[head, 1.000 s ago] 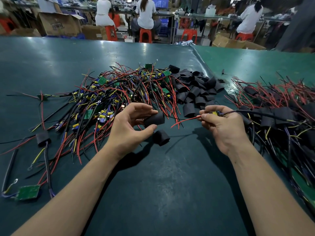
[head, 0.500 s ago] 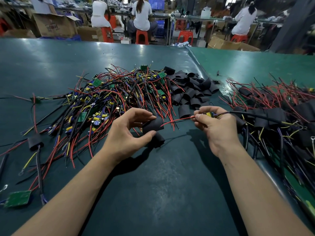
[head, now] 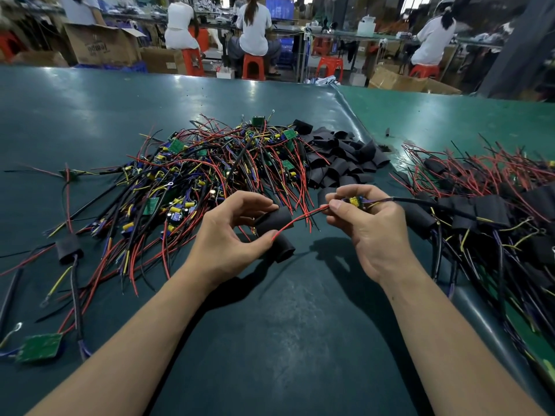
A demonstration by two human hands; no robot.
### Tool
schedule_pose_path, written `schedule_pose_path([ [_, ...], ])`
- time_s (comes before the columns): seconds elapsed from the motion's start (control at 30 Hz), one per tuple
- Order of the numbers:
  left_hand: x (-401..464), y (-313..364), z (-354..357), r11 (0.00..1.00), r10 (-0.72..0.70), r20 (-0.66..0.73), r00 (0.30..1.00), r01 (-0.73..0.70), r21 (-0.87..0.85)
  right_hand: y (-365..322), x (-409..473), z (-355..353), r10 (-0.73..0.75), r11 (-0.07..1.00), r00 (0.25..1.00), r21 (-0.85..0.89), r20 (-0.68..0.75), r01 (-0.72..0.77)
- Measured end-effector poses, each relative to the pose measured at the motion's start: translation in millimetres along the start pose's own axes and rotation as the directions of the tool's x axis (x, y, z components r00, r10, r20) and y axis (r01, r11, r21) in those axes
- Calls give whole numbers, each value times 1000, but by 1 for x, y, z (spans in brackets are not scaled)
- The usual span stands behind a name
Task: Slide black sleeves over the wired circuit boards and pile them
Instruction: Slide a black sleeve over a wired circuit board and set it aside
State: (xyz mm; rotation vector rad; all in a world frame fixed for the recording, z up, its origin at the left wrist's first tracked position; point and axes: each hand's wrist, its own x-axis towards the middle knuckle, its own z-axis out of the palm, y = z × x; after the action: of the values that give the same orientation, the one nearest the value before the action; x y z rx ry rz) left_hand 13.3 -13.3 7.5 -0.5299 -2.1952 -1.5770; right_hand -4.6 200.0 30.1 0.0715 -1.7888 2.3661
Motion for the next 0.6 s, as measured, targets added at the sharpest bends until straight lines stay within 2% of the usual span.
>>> schedule_pose_path([
  [0.33,-3,-2,1,998,28,79,996,-23,-58,3,4,2,53,991,986,130,-156,-33],
  [0.6,-2,-1,1,995,55,8,998,-54,-88,2,6,-1,70,988,985,144,-158,-47],
])
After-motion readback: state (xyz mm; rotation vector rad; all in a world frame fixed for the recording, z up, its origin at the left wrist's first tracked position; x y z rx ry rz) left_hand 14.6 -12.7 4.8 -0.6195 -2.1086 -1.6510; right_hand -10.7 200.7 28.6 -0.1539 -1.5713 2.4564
